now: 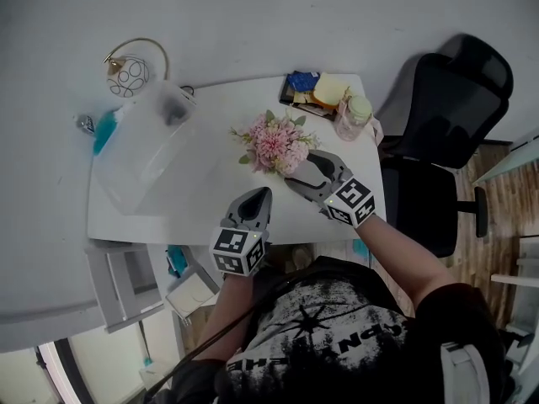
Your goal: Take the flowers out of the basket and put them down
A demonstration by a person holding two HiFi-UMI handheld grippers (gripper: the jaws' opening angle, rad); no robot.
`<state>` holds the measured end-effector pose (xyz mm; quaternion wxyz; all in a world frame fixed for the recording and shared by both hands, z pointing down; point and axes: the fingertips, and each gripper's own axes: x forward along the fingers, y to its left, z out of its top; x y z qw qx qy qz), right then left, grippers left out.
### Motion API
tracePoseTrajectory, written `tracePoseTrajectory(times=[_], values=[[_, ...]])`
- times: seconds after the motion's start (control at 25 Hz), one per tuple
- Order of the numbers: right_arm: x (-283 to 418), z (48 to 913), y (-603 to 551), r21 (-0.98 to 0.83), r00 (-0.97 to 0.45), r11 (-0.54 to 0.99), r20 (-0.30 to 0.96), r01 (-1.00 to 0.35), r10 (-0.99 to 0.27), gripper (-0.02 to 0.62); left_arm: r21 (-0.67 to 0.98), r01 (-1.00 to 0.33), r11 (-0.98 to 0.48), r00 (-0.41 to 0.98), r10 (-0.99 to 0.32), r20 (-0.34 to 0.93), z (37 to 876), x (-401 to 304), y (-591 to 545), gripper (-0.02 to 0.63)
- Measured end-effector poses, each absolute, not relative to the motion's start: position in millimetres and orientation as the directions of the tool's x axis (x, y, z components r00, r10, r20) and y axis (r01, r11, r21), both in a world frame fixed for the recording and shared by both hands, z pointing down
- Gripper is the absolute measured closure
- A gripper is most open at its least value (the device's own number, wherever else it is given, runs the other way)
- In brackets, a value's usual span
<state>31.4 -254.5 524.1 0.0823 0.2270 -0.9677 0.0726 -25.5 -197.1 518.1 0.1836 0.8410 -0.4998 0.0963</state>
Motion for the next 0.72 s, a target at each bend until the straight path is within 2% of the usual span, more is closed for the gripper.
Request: tracePoseTrajectory(times=[0.04,0.08,0.12,0.2,0.24,0.4,0.72], values=[[34.7,522.7,-250.7,-0.097,-0.881,0.885,0.192,-0.456,-0.433,0.315,0.211,-0.875,-0.436,0.484,-0.803,0.349,517.6,-23.7,-196.5,0.592],[38.3,521.9,-247.4,-0.083,-0.877,0.883,0.195,-0.462,-0.440,0.397,0.208,-0.874,-0.440,0.486,-0.802,0.347,516.2,-21.9,-196.4,0.591],[41.4,521.9,-244.2,-0.068,-0.872,0.882,0.201,-0.466,-0.446,0.450,0.203,-0.874,-0.443,0.487,-0.804,0.343,514.4,-20.3,-196.3,0.592],[45.8,523.2,-238.0,-0.062,-0.867,0.880,0.218,-0.471,-0.448,0.535,0.190,-0.873,-0.449,0.487,-0.806,0.337,510.9,-18.0,-195.6,0.591],[47.6,523.6,-235.4,-0.073,-0.866,0.878,0.224,-0.473,-0.448,0.557,0.184,-0.873,-0.452,0.489,-0.805,0.336,509.6,-16.9,-195.3,0.592],[53.2,520.6,-228.6,-0.146,-0.879,0.874,0.204,-0.463,-0.432,0.578,0.166,-0.877,-0.451,0.480,-0.810,0.337,508.5,-17.5,-196.1,0.591],[60.8,526.2,-223.2,-0.131,-0.862,0.867,0.251,-0.480,-0.440,0.578,0.159,-0.876,-0.455,0.481,-0.808,0.340,507.3,-15.9,-194.5,0.592]])
